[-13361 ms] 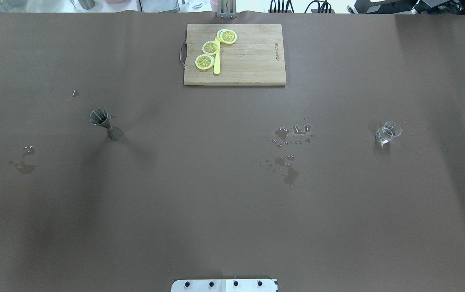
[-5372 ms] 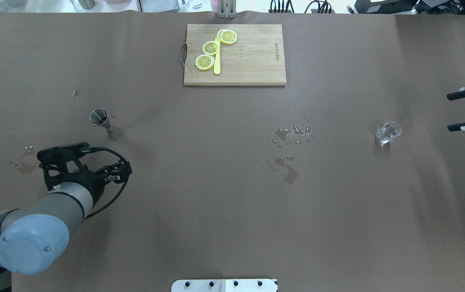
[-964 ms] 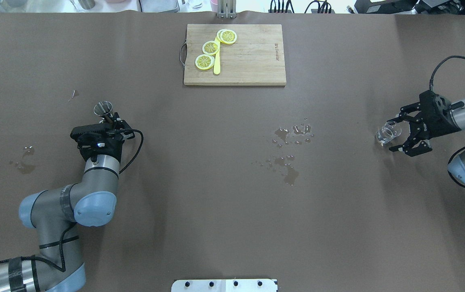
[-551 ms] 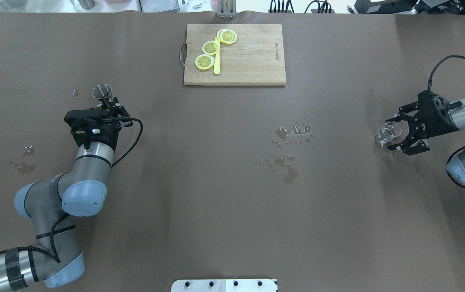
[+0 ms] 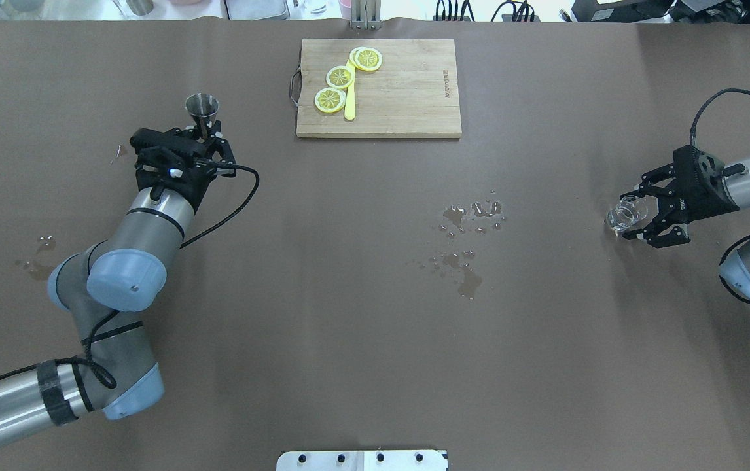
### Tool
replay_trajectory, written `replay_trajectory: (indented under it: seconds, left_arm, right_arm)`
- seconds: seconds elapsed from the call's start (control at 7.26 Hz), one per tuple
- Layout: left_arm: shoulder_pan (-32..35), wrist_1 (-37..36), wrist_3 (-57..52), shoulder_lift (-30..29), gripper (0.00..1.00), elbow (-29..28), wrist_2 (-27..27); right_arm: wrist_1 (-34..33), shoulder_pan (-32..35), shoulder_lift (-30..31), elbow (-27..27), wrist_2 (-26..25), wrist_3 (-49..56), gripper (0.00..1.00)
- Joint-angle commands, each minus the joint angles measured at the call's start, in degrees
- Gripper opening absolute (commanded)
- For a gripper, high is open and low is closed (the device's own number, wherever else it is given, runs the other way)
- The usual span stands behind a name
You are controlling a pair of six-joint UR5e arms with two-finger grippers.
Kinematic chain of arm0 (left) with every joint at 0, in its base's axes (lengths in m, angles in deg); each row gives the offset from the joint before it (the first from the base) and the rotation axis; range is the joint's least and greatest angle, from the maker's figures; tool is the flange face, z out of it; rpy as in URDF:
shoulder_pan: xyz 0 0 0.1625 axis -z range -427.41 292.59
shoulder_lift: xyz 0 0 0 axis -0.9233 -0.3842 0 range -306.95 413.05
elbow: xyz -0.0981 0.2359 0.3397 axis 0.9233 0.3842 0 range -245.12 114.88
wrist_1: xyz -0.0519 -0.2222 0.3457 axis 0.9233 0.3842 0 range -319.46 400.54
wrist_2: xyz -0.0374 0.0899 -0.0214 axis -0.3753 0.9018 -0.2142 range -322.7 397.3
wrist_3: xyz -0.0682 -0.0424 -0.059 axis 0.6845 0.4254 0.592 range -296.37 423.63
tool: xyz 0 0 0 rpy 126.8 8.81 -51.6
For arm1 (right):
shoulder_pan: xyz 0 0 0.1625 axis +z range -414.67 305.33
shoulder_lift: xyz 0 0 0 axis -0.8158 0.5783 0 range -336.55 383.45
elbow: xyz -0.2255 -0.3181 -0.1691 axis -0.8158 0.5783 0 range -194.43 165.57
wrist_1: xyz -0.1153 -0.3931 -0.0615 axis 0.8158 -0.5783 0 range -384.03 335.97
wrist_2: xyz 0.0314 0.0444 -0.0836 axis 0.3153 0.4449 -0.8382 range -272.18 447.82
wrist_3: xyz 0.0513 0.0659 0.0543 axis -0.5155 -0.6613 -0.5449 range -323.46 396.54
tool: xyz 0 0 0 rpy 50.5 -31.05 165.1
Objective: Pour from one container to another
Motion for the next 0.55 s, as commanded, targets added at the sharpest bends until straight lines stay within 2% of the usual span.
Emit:
replay_trajectory:
  seconds: [0.0, 0.14, 0.41]
  left_arm:
    - [2.6, 2.0, -8.2, -6.0, 0.00, -2.0, -8.5]
    - [2.7, 2.6, -8.2, -6.2, 0.00, -1.8, -11.8]
    - [2.4, 2.1, -7.6, -13.5, 0.00, -7.3, -12.1]
  right_arm:
    - [0.4, -0.1, 0.0, 0.0, -0.1, -0.1, 0.79]
    - [0.4, -0.1, 0.0, 0.0, -0.1, -0.1, 0.79]
    - [0.4, -0.3, 0.0, 0.2, -0.1, -0.1, 0.79]
